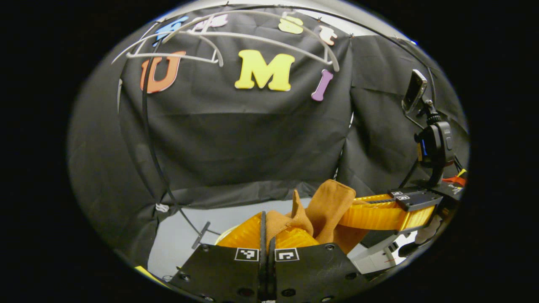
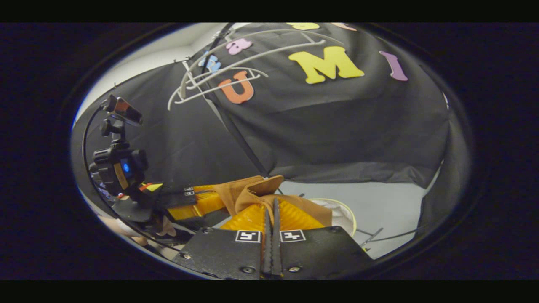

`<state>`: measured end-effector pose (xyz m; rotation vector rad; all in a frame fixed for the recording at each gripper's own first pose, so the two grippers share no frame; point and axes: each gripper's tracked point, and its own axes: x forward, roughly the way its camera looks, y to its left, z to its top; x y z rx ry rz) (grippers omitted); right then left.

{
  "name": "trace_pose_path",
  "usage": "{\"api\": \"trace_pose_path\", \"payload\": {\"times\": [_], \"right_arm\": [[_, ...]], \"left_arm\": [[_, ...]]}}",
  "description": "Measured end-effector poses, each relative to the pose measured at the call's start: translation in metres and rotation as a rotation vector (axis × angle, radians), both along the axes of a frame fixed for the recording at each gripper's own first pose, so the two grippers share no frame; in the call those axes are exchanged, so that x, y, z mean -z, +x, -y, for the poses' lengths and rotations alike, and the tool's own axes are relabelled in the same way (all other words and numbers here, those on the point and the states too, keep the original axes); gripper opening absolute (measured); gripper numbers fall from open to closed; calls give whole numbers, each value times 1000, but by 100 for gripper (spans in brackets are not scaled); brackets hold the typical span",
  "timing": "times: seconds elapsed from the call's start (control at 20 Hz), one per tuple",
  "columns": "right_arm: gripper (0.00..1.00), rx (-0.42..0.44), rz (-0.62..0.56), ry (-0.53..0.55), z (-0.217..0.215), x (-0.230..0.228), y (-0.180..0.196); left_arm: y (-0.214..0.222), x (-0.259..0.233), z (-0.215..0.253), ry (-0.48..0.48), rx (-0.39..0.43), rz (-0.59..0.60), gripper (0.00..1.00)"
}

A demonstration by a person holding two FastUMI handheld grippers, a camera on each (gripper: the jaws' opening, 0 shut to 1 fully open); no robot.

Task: Grasp the clothes on the hanger with both hands and then place them into the laundry hamper below.

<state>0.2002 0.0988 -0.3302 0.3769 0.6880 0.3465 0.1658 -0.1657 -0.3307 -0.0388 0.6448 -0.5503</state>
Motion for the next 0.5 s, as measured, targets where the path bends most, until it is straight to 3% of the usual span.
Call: {"api": "trace_pose_path", "payload": {"times": [0.3, 0.5], "right_arm": [[4, 25, -176, -15, -17, 67, -8], [4, 51, -303, -44, -27, 87, -21]], "left_arm": [[-29, 75, -12, 59, -3, -138, 0], [-54, 116, -11, 88, -8, -247, 0]]}}
